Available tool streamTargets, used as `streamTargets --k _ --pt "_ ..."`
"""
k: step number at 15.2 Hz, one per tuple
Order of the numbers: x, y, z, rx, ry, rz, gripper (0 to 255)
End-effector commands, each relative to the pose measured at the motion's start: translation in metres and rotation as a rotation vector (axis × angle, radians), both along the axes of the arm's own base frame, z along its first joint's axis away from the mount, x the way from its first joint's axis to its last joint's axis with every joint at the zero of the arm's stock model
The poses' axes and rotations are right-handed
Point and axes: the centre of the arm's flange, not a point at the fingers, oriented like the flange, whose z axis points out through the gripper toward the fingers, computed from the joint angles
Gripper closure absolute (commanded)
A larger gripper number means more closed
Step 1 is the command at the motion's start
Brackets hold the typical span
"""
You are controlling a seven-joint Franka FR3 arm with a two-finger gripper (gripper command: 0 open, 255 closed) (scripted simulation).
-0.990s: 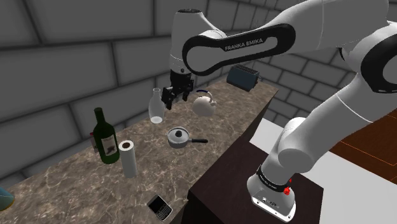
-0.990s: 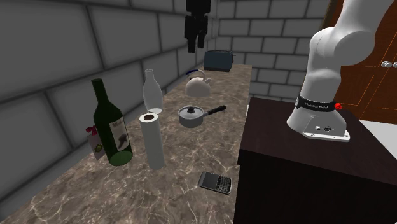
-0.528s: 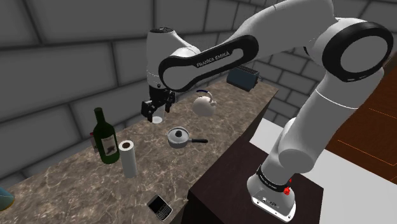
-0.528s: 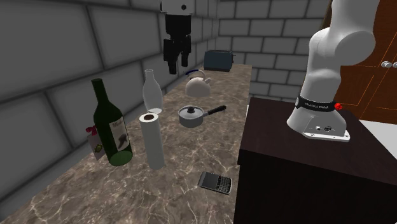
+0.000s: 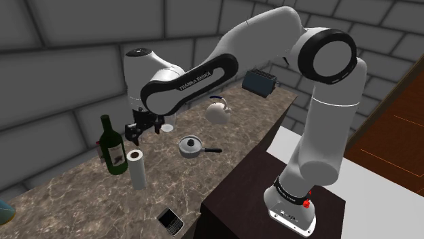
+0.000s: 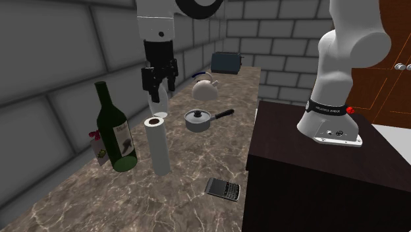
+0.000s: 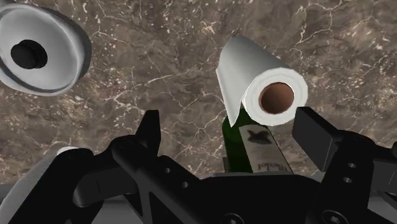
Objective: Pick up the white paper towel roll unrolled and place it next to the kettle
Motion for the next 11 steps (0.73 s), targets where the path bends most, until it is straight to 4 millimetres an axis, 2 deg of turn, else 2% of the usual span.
streamTargets --k 1,4,5,11 --pt "0.012 0.017 -0.017 0.001 0.005 -0.001 0" --pt "0.029 0.045 -0.04 0.004 0.013 -0.002 0" --pt "0.031 0.049 -0.044 0.004 0.014 -0.002 0" --pt "0.032 0.049 -0.075 0.004 0.014 -0.002 0"
